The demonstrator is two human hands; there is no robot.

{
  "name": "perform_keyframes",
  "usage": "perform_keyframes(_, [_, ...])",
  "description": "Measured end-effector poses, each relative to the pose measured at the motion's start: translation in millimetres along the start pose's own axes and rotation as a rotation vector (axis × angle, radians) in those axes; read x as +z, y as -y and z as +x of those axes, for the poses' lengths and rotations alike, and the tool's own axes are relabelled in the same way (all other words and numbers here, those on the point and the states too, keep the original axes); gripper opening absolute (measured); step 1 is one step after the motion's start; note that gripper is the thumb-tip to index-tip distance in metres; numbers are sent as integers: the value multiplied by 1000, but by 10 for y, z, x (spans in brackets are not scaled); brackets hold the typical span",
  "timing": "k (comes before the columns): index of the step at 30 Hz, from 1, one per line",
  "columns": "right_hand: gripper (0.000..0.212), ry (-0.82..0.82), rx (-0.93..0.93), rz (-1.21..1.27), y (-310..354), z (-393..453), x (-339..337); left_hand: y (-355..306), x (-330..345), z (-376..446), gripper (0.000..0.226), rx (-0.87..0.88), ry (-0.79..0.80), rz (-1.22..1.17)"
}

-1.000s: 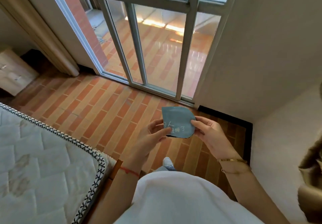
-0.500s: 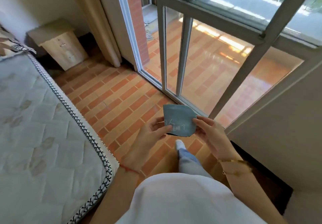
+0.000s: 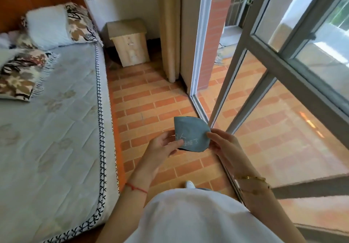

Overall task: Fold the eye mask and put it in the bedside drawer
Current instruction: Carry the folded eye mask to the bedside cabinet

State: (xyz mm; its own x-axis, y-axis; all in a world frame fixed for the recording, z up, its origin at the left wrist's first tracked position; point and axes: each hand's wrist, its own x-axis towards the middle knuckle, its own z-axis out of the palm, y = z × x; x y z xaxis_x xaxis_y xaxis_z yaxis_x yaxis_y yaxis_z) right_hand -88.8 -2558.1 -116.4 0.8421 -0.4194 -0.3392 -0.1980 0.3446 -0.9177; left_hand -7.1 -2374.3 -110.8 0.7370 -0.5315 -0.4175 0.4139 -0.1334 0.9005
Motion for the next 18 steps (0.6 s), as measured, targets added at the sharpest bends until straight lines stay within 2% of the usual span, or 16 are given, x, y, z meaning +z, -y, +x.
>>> perform_keyframes(8, [15, 218, 74, -78, 424, 1205, 127, -397, -50, 759, 25, 7, -239, -94])
perform_keyframes(18, [15, 299, 135, -113, 670, 2768, 647, -830, -581, 2057, 25, -32, -346, -128])
